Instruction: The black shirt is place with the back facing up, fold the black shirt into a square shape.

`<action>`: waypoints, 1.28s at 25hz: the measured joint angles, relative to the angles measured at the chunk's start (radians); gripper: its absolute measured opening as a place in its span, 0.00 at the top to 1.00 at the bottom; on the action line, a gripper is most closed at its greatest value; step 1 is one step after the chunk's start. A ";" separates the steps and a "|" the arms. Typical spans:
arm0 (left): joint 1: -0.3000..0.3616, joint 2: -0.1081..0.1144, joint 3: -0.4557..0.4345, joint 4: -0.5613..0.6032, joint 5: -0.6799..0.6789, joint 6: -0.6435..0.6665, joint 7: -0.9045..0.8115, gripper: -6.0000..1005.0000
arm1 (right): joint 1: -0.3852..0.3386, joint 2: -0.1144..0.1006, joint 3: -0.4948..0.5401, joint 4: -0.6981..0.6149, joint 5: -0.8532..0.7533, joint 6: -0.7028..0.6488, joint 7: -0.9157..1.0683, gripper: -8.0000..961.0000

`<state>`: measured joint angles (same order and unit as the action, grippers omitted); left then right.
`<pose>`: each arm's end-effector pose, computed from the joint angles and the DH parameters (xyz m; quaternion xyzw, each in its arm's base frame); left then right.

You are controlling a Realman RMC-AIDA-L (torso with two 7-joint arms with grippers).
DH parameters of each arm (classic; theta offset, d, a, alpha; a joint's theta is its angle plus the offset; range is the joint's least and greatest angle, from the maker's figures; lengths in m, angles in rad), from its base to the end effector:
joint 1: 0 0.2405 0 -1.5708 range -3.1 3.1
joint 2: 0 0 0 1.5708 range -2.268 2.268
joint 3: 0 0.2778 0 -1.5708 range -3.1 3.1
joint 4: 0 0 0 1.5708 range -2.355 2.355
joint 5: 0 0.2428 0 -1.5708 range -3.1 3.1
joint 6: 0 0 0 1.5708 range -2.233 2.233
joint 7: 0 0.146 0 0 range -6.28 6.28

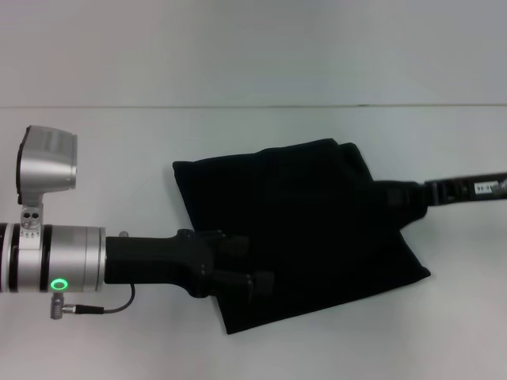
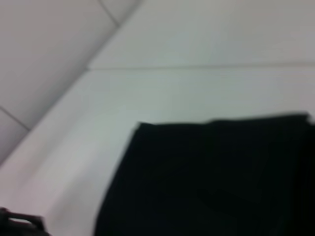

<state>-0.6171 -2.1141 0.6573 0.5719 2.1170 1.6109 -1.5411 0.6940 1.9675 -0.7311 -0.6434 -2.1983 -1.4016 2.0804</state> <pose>-0.2712 0.3617 -0.0488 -0.9284 -0.2836 -0.2387 0.0245 0.2869 0.4321 0.0229 -0.8656 0.4624 0.1405 0.1311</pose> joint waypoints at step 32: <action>-0.127 0.003 -0.010 -0.103 0.032 -0.711 -0.602 0.10 | -0.072 -0.032 0.159 -0.004 -0.017 0.024 -0.022 0.20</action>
<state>-0.7443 -2.1106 0.6469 0.4689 2.1487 0.8998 -2.1433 0.6217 1.9356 -0.5726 -0.6479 -2.2153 -1.3774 2.0585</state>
